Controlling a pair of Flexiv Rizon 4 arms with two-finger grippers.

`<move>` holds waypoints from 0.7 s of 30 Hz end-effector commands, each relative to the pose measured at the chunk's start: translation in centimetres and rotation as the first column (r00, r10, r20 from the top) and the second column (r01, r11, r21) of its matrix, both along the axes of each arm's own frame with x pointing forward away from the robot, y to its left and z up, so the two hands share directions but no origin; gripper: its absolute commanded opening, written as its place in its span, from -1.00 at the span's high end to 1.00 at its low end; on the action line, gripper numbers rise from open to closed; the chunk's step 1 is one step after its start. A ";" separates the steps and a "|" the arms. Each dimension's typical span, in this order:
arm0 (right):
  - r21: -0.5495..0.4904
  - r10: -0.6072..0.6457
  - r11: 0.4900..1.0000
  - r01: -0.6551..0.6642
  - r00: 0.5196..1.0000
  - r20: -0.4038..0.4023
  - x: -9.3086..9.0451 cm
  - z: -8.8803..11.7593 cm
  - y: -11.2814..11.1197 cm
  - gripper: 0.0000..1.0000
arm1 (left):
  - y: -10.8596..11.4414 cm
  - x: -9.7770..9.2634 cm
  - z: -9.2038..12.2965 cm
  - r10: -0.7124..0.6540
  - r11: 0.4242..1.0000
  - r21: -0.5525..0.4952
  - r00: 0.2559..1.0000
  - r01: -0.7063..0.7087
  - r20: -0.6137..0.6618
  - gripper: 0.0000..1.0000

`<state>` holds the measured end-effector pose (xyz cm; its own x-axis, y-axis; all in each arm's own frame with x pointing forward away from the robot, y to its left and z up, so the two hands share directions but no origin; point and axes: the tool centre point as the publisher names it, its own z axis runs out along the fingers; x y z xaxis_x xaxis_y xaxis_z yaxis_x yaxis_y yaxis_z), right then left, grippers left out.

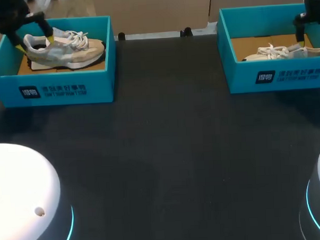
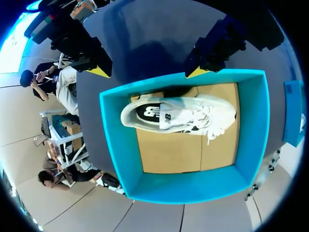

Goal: Take the shoe out of the shoebox, open the shoe tongue, remove and reinsert the insole, then place the shoe into the shoebox

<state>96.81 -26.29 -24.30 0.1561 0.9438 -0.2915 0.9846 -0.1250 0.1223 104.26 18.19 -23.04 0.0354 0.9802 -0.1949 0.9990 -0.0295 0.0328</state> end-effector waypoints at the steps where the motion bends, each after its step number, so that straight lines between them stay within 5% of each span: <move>1: -0.001 0.000 1.000 0.000 1.000 0.002 -0.1 0.0 0.0 -1.00 | 0.7 1.3 -0.3 0.008 1.000 0.029 1.000 -0.008 0.014 -1.00; 9: -0.001 0.000 1.000 0.000 1.000 0.002 -0.1 0.0 0.0 -1.00 | 3.8 4.4 -2.0 0.010 0.994 0.111 0.997 -0.020 0.082 -1.00; 21: -0.001 0.000 1.000 0.000 1.000 0.002 -0.1 0.0 0.0 -1.00 | 5.1 7.9 -3.7 -0.034 0.991 0.134 0.989 0.015 0.143 -1.00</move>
<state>96.81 -26.29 -24.30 0.1560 0.9438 -0.2915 0.9846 -0.1250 0.1223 111.01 22.90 -25.79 0.0905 0.9943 -0.0571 0.9802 -0.0788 0.1817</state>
